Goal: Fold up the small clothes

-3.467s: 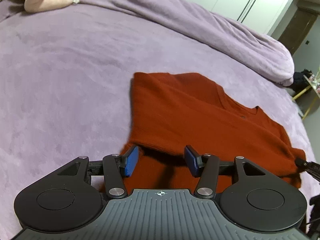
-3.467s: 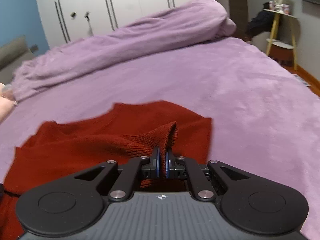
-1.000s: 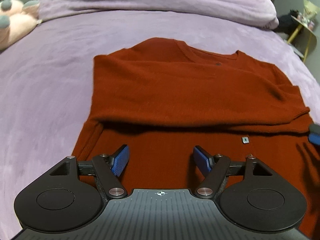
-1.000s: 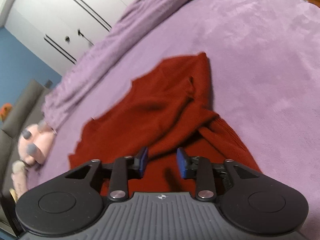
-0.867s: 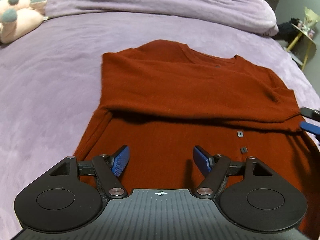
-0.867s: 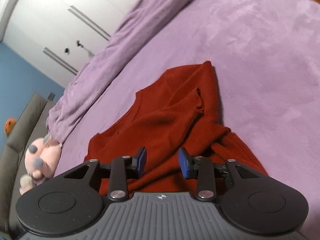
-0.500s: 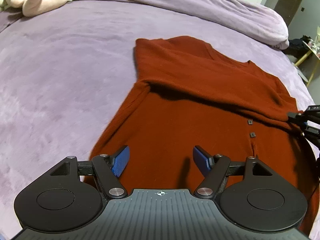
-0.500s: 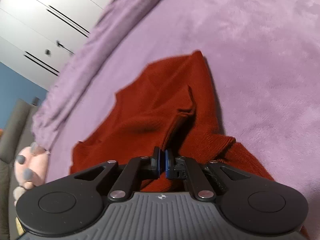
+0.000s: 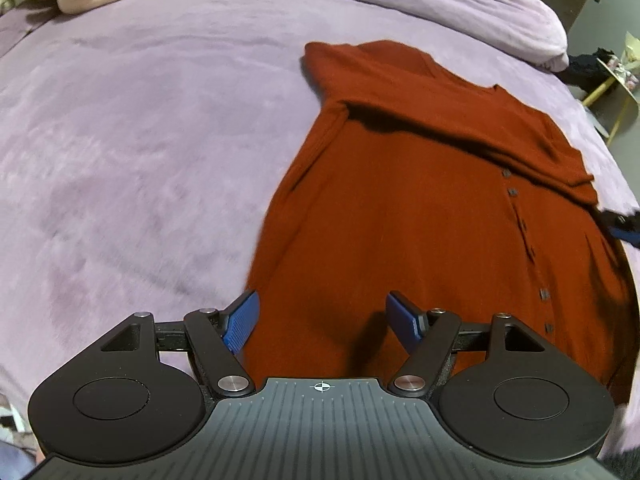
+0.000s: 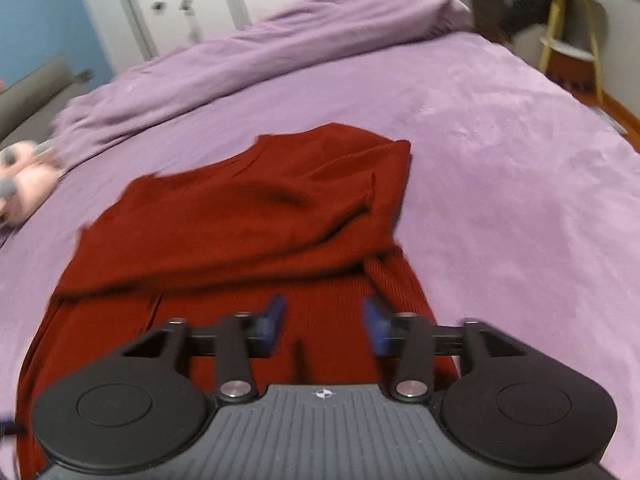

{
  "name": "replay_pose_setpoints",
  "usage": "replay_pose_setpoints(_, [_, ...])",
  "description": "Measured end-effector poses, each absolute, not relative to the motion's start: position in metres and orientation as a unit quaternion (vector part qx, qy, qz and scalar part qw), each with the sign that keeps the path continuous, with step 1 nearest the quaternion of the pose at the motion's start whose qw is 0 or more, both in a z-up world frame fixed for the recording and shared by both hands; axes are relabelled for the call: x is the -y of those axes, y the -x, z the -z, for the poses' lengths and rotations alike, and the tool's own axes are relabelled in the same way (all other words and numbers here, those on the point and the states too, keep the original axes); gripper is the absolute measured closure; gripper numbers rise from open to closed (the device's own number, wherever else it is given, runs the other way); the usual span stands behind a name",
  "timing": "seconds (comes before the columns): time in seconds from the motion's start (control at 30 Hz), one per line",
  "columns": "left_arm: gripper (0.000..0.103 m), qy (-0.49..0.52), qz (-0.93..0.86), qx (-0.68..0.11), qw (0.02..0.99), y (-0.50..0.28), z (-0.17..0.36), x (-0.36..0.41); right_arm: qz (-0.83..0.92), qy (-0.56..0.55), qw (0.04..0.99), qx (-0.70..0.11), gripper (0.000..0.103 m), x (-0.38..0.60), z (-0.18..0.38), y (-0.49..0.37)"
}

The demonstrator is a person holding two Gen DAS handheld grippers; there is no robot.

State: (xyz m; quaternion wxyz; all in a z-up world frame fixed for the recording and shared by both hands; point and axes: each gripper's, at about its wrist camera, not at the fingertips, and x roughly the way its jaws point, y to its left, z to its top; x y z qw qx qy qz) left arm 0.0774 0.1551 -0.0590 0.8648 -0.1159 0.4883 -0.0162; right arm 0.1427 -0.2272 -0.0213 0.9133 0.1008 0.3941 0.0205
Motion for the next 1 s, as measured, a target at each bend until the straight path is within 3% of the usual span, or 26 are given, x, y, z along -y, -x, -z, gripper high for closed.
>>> replay_pose_setpoints(0.03, [0.025, 0.117, 0.02, -0.488, 0.865, -0.071, 0.06, -0.157, -0.034, -0.097, 0.916, -0.389, 0.039, 0.233, 0.021, -0.12])
replay_pose_setpoints(0.07, [0.024, 0.116, 0.022, -0.489, 0.864, -0.065, 0.061, -0.159, -0.041, -0.097, 0.916, -0.386, 0.036, 0.239, 0.021, -0.101])
replay_pose_setpoints(0.27, [0.022, 0.123, 0.025, -0.526, 0.841, -0.041, 0.077, -0.171, -0.038, -0.193, 0.889, -0.414, 0.04, 0.29, 0.033, -0.001])
replay_pose_setpoints(0.4, [0.025, 0.189, 0.041, -0.524, 0.829, -0.031, 0.081, -0.18, -0.027, -0.222, 0.871, -0.439, 0.046, 0.302, 0.042, 0.021])
replay_pose_setpoints(0.5, [0.035, 0.217, 0.044, -0.529, 0.819, -0.029, 0.085, -0.183, -0.04, -0.248, 0.856, -0.451, 0.058, 0.306, 0.049, 0.022])
replay_pose_setpoints(0.57, [0.04, 0.218, 0.056, -0.531, 0.817, -0.028, 0.084, -0.182, -0.051, -0.248, 0.853, -0.456, 0.059, 0.303, 0.052, 0.02])
replay_pose_setpoints(0.7, [0.07, 0.231, 0.079, -0.542, 0.804, -0.026, 0.087, -0.182, -0.048, -0.238, 0.849, -0.469, 0.067, 0.295, 0.058, 0.014])
replay_pose_setpoints(0.8, [0.092, 0.238, 0.089, -0.548, 0.797, -0.026, 0.09, -0.181, -0.048, -0.239, 0.845, -0.475, 0.081, 0.294, 0.06, 0.011])
replay_pose_setpoints(0.87, [0.093, 0.244, 0.093, -0.548, 0.795, -0.028, 0.091, -0.182, -0.053, -0.25, 0.839, -0.48, 0.096, 0.297, 0.061, 0.01])
replay_pose_setpoints(1.0, [0.096, 0.277, 0.117, -0.516, 0.802, -0.031, 0.072, -0.186, -0.079, -0.322, 0.812, -0.481, 0.098, 0.309, 0.06, 0.006])
